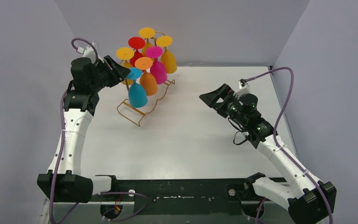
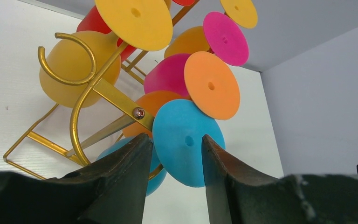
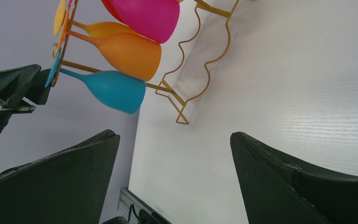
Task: Take the wine glass off the wine glass rack
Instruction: Pick up the wine glass from the wine rack.
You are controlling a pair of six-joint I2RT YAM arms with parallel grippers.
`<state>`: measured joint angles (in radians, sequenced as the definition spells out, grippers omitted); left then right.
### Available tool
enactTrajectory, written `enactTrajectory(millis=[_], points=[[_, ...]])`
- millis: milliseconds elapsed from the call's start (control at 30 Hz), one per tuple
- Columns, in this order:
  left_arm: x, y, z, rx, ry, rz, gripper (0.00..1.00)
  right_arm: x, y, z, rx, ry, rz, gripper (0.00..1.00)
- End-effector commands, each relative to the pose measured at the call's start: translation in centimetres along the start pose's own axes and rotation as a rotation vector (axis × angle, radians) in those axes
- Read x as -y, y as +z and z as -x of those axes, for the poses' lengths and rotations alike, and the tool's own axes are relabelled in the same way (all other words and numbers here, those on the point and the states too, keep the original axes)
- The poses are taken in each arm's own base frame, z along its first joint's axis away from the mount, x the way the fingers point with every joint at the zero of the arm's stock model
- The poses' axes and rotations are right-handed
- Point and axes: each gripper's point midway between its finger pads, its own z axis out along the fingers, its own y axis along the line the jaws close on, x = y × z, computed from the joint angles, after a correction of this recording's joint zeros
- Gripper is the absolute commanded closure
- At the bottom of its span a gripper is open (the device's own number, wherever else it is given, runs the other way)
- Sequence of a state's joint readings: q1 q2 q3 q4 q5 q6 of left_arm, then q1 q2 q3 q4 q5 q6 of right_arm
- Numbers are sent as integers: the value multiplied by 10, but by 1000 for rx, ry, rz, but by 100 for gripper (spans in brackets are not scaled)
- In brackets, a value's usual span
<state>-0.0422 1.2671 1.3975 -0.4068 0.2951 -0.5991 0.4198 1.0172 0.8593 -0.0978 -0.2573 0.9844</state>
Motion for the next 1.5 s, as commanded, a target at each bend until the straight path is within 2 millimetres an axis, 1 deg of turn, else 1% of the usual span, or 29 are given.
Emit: enactTrajectory(millis=[0,333,533,700,800,1000,1033,1100,1267,1367,1467], points=[[-2,4,0,5,-7,-11,59,-14,-7,17,85,-12,48,6],[-1,4,-6,2,-40,-26,65,-10,-13,23,124,-11,16,6],[-3,3,-10,0,-52,-24,73,-8,-15,25,135,-10,7,6],[-2,4,-13,-4,-78,-40,75,-8,-18,27,148,-8,0,6],[-4,5,-15,-4,-90,-38,82,-7,-19,28,155,-6,-3,5],[-5,2,-16,10,-103,-33,86,-6,-20,30,164,-4,-11,5],[-5,1,-15,13,-106,-33,88,-6,-21,30,167,-3,-12,5],[-4,-1,-15,21,-115,-35,90,-5,-20,30,166,-1,-14,5],[1,-6,-15,32,-141,-59,92,-5,-20,30,166,8,-16,5],[4,-8,-14,49,-175,-72,97,-4,-20,29,166,13,-17,5],[6,-9,-14,56,-200,-91,100,-4,-20,30,169,17,-19,5]])
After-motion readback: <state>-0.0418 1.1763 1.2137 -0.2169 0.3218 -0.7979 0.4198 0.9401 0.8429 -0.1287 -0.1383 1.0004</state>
